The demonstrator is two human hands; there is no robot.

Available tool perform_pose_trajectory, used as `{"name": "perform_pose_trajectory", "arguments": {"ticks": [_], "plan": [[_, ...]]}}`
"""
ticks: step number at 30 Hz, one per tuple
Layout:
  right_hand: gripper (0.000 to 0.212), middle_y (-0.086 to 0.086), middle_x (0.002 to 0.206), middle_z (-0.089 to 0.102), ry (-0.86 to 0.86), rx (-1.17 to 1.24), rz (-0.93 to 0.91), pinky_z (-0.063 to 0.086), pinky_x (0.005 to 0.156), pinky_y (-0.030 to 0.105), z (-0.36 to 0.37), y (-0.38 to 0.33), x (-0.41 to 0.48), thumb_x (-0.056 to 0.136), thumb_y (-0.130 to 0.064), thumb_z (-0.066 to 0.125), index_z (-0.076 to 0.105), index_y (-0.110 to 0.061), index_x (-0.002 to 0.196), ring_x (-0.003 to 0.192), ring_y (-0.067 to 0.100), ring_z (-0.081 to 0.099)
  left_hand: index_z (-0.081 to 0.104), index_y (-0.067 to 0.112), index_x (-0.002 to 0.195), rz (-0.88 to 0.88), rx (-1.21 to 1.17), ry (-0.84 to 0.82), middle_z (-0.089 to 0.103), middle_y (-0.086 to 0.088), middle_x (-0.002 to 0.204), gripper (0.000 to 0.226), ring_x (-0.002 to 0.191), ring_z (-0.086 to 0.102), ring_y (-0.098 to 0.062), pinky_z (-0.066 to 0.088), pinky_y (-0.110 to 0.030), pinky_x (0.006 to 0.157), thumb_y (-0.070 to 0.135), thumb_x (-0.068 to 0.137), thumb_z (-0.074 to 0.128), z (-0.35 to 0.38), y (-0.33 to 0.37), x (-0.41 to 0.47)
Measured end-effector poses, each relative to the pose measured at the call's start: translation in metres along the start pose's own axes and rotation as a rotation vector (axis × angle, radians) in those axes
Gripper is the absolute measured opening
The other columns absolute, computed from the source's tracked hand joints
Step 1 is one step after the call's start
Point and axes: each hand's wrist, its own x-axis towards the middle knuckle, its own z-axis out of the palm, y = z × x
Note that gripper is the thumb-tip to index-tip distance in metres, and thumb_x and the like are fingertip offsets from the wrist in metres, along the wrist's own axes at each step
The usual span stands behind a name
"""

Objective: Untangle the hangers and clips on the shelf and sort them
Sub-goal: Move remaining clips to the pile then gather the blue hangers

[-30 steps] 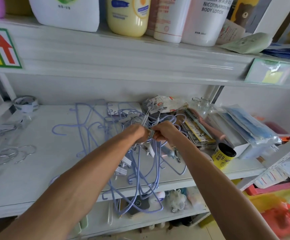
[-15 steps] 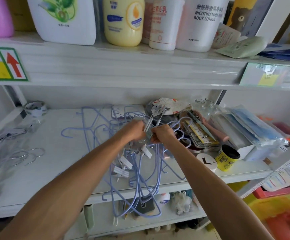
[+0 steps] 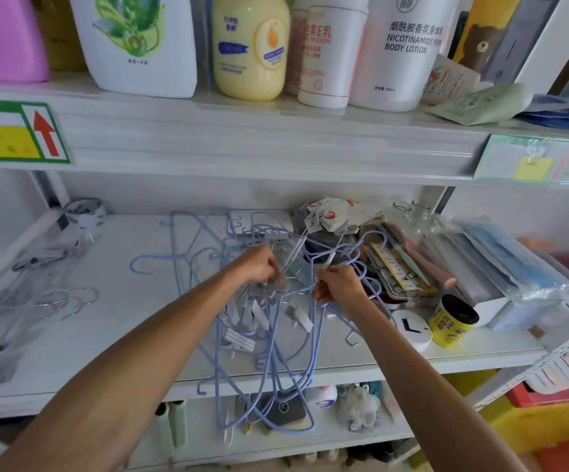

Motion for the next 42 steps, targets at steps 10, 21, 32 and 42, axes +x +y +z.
{"name": "perform_pose_trajectory", "arguments": {"ticks": [10,21,32,42], "plan": [[0.035,0.015,0.066,0.073,-0.093,-0.244,0.071,0.061,0.064,0.032,0.004,0.001,0.011,0.096,-0.025,0.062,0.070,0.005,0.080,0.052,0.021,0.069,0.067,0.017,0.100,0.345,-0.024,0.308,0.065,-0.002,0.079,0.012,0.065,0.059,-0.019,0.045,-0.033,0.059,0.013,0.089,0.069,-0.009,0.020,-0.038],[0.012,0.005,0.063,0.070,-0.193,-0.289,0.108,0.058,0.060,0.028,0.005,-0.010,-0.005,0.090,-0.011,0.065,0.066,-0.005,0.080,0.059,0.018,0.069,0.057,0.006,0.101,-0.169,-0.486,0.394,0.074,-0.007,0.079,0.016,0.053,0.070,-0.007,0.056,-0.021,0.050,0.014,0.093,0.067,0.015,0.012,-0.049],[0.034,0.002,0.046,0.053,-0.280,-0.560,0.229,0.029,0.035,0.016,0.000,-0.017,-0.004,0.094,-0.020,0.059,0.056,-0.010,0.061,0.032,0.010,0.039,0.021,0.004,0.147,-0.362,-0.461,0.356,0.058,-0.021,0.130,0.054,0.102,0.067,-0.032,0.058,-0.040,0.085,0.009,0.099,0.046,0.028,0.053,-0.024],[0.030,0.002,0.044,0.055,-0.237,-0.580,0.242,0.031,0.034,0.015,-0.006,-0.015,0.002,0.091,-0.018,0.060,0.055,-0.010,0.062,0.030,0.011,0.043,0.036,0.004,0.138,-0.362,-0.590,0.525,0.061,-0.021,0.125,0.040,0.098,0.069,-0.032,0.059,-0.039,0.077,0.015,0.100,0.045,-0.004,0.054,-0.007]]}}
